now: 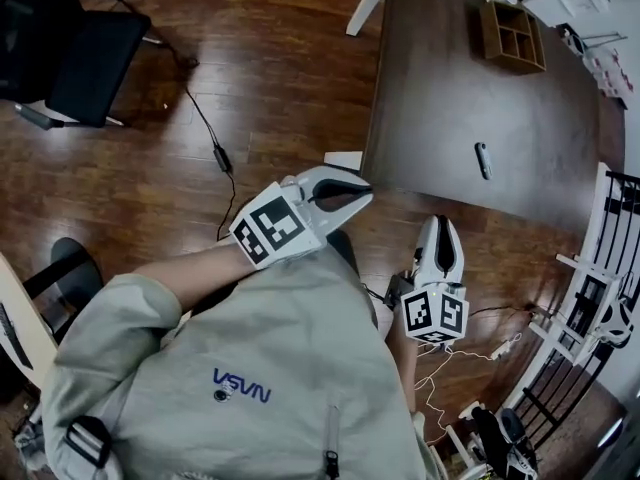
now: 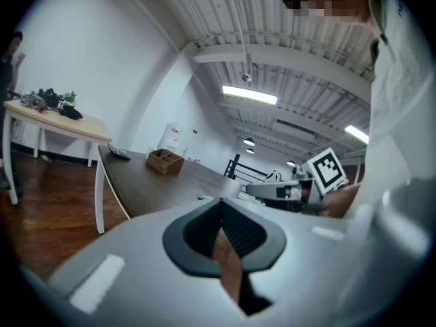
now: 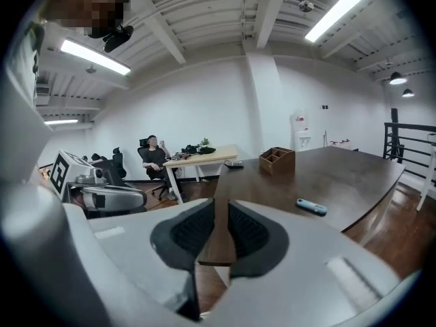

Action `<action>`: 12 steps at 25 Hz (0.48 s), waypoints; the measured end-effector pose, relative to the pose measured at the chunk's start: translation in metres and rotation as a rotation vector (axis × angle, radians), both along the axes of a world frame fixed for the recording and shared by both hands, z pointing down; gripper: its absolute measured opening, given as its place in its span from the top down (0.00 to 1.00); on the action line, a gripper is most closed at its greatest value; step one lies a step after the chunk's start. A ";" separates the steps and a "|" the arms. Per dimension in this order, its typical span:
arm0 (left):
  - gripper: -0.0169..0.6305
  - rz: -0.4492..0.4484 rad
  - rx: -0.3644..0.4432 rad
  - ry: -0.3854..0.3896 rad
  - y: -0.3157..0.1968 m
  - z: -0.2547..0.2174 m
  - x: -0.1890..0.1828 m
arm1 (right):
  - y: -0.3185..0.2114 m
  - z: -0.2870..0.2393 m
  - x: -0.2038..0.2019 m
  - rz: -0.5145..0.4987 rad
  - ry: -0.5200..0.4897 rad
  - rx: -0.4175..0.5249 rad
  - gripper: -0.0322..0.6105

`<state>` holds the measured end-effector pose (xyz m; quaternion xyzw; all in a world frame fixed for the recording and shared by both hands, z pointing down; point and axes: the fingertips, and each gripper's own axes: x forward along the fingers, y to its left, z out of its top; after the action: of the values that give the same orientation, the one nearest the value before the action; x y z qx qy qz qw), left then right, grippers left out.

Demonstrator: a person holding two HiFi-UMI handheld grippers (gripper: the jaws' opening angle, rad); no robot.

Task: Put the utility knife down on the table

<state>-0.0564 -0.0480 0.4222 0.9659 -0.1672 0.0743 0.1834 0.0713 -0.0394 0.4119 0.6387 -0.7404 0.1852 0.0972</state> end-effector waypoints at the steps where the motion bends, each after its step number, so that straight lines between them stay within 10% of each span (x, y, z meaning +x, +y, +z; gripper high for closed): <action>1: 0.97 0.019 0.015 -0.005 0.008 -0.002 0.001 | 0.005 -0.002 -0.007 -0.010 -0.009 0.007 0.85; 12: 0.97 0.004 0.011 -0.149 0.083 0.006 -0.035 | 0.065 -0.014 -0.086 -0.182 -0.162 0.131 0.85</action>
<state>-0.0918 0.0355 0.4280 0.9589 -0.1790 0.1456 0.1651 -0.0149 0.0255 0.3976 0.5568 -0.8113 0.1778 0.0114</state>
